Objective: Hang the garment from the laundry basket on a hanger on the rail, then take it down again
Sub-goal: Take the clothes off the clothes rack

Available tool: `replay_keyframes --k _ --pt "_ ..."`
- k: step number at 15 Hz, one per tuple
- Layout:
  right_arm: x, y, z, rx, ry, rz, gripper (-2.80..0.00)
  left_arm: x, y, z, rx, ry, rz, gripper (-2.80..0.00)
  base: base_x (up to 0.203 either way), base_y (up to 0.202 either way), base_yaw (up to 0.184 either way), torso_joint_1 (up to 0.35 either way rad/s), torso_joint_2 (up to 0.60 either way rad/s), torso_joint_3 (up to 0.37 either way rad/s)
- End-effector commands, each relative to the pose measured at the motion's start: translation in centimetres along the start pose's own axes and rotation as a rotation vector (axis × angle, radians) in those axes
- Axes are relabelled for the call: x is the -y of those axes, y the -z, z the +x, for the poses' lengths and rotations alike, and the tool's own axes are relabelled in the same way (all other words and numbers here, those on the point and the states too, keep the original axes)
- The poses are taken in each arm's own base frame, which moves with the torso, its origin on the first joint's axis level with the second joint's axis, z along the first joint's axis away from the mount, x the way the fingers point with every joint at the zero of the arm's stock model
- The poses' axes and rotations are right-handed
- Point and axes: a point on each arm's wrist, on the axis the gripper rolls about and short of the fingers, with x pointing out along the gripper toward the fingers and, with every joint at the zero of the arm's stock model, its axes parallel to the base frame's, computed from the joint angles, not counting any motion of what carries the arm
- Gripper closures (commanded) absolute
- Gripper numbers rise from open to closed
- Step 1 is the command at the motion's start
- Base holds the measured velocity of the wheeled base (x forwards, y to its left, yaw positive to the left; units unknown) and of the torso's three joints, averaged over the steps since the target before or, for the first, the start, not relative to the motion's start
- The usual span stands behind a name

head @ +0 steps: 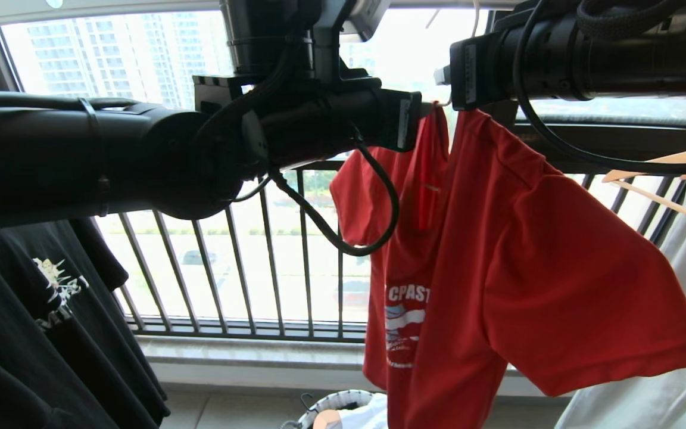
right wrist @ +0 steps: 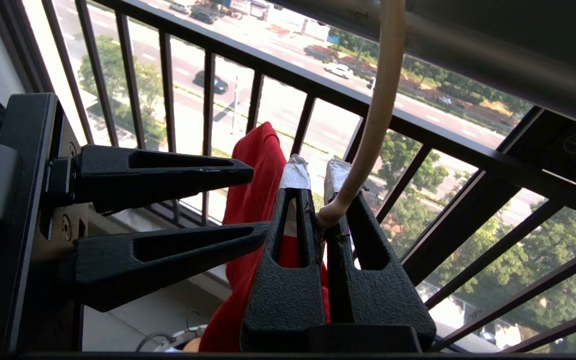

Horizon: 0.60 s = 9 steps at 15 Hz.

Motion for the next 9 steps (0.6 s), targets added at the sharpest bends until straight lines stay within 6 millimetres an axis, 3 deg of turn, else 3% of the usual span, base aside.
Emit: replay_keyframes --k 1,4,7,9 --pt "0.0 -0.1 -0.2 0.002 0.002 0.0 0.0 0.1 -0.7 -1.0 0.009 0.003 -0.001 -2.8 0.0 0.0 0.0 0.0 0.0 0.0" --pt "0.1 -0.1 -0.2 0.005 0.002 0.001 0.0 0.4 -1.2 -3.0 0.003 0.009 -0.007 -2.8 0.0 0.0 0.0 0.0 0.0 0.0" --pt "0.1 -0.2 -0.3 0.008 0.002 0.001 0.0 0.8 -2.4 -6.4 0.014 0.009 -0.053 -2.8 0.0 0.0 0.0 0.0 0.0 0.0" --pt "0.2 -0.3 -0.5 0.011 0.003 0.002 0.0 1.0 -2.0 -7.6 -0.004 0.011 -0.12 -2.8 0.0 0.0 0.0 0.0 0.0 0.0"
